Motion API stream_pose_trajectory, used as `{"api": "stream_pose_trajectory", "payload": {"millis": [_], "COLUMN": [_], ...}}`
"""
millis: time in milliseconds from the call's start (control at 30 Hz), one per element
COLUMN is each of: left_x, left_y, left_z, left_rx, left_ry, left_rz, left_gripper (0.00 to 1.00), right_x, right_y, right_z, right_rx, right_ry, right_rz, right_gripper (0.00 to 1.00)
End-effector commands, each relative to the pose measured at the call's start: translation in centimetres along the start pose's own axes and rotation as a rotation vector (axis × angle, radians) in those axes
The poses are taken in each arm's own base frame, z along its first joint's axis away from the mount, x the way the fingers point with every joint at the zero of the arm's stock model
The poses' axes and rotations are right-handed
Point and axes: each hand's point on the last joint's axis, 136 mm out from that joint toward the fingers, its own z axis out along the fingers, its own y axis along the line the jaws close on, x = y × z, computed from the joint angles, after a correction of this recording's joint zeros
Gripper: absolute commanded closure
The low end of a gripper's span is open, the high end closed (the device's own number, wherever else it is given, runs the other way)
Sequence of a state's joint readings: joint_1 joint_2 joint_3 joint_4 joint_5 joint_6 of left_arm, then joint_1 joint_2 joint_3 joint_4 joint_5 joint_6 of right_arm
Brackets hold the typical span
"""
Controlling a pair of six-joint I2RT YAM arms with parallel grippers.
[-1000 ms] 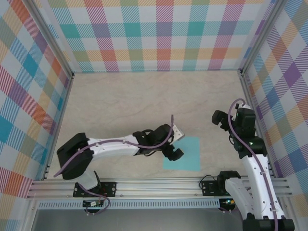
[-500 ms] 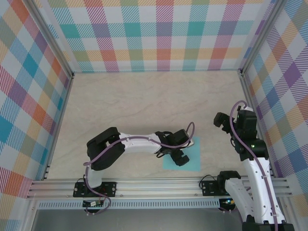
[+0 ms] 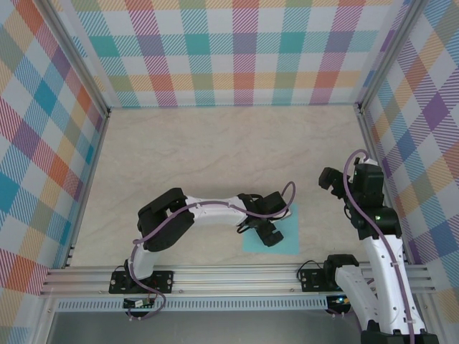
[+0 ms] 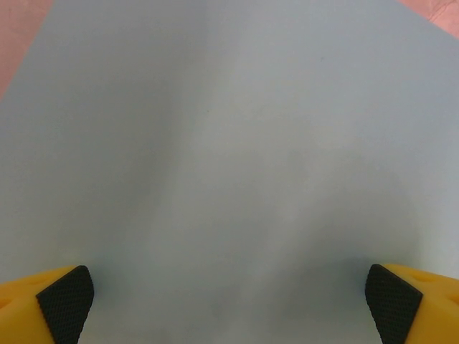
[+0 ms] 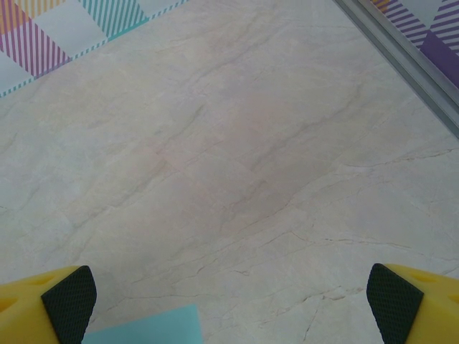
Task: Fold a paper plane with a square sheet of paper (fold left side to right side)
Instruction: Move the square sheet of paper to the center of the table.
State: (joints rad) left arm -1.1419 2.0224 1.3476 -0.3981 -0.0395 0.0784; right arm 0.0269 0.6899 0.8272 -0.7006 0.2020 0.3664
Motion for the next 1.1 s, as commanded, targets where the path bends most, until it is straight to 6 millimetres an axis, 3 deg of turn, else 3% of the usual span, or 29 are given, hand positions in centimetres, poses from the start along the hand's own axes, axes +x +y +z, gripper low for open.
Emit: {"api": "stream_pose_trajectory", "payload": {"millis": [0,233,667,867,1067], "left_x": [3.5,4.9,5.7,3.7,-0.5], "left_y": [2.0,6.1,12.9,13.1,12.3], "left_z": [1.8,1.8,0.4,-1.4,-6.7], "left_rx": [-0.024,-0.108,-0.071,-0.050,-0.013], "left_ry": [0.135,0.188,0.232,0.156,-0.058], "left_rz": [0.007,0.034,-0.031,-0.061,-0.136], "left_gripper": [0.00,0.00,0.00,0.00,0.00], "right_x": [-1.2,-1.1,-0.6,0.4,3.0], "right_y": [0.3,0.1,0.8,1.3,3.2], "right_z": [-1.1,-1.2,-1.0,-0.2,2.4], "right_rx": [-0.007,0.002,-0.035,-0.062,-0.148], "right_ry": [-0.034,-0.034,-0.004,0.047,0.215], "right_rz": [0.007,0.004,0.005,-0.013,-0.029], "right_gripper": [0.00,0.00,0.00,0.00,0.00]}}
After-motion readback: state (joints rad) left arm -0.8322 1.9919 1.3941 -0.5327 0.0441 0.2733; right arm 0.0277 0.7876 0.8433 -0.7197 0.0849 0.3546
